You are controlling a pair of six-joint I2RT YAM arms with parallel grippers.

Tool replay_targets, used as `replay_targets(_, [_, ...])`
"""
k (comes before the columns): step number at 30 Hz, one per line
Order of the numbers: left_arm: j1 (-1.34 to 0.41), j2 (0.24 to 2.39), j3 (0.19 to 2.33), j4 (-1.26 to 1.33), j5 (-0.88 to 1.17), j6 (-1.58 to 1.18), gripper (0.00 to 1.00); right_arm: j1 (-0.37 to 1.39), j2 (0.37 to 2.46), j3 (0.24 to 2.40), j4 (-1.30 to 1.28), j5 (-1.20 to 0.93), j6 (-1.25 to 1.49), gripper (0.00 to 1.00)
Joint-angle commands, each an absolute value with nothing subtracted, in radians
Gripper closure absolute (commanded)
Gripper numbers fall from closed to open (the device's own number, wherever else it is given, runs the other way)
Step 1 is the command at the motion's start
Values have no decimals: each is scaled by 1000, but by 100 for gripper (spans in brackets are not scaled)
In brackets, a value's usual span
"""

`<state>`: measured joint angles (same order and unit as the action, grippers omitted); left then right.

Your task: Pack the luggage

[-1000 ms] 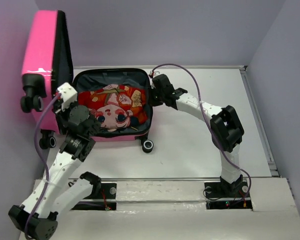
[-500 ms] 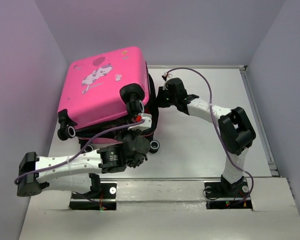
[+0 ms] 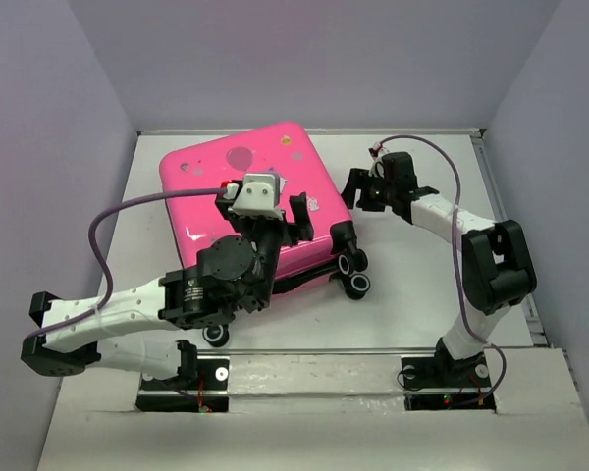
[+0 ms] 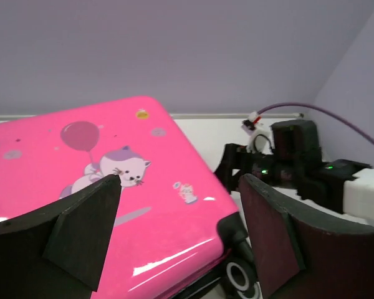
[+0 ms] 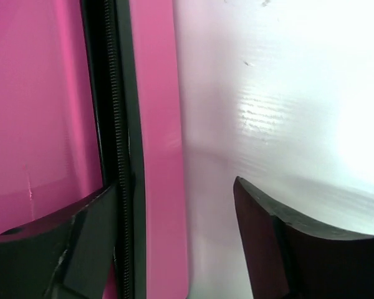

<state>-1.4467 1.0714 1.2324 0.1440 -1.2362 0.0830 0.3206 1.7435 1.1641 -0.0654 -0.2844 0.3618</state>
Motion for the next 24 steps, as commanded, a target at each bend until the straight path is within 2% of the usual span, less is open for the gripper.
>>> replay_targets(1, [-1418,1149,1444,134,-1103,-26,11,295,1684,1256,-176,-255,321,22])
replay_targets(4, [-1272,1199,1538,3,-1002,-67,11,295,1600,1307,-238,-215,293,22])
replay_targets(5, [-1215,1197,1542,-33,-891,-121,11,295,1571,1327,-250,-193,287,22])
replay_targets(6, [-1081,1195,1545,-41,-823,-147,11,295,1542,1333,-264,-184,285,22])
replay_targets(7, [-1012,1193,1545,-47,-769,-173,11,295,1511,1335,-271,-180,284,24])
replay_targets(8, [-941,1203,1552,-55,-690,-211,11,295,1438,1318,-279,-190,291,30])
replay_targets(9, [-877,1212,1557,-58,-652,-224,11,295,1402,1304,-278,-204,298,39])
replay_targets(10, [-745,1229,1589,-64,-608,-241,11,328,1367,1292,-276,-213,304,65])
replay_targets(12, [-622,1305,1646,-121,-441,-299,11,400,1274,1240,-279,-181,293,93])
replay_targets(13, [-509,1339,1705,-136,-395,-310,11,499,1249,1220,-284,-166,285,93])
replay_targets(14, [-455,1408,1738,-165,-286,-319,11,555,1208,1197,-287,-155,275,93])
replay_targets(16, [-362,1488,1820,-216,-200,-337,12,665,1175,1120,-298,-158,272,93])
replay_targets(17, [-288,1575,1910,-266,-139,-336,12,775,1161,1091,-307,-153,273,93])
replay_targets(20, [-162,1742,2090,-360,-71,-322,11,955,1102,987,-339,-43,304,93])
replay_targets(24, [-36,1929,2242,-423,40,-328,11,1052,1068,881,-368,-20,368,93])
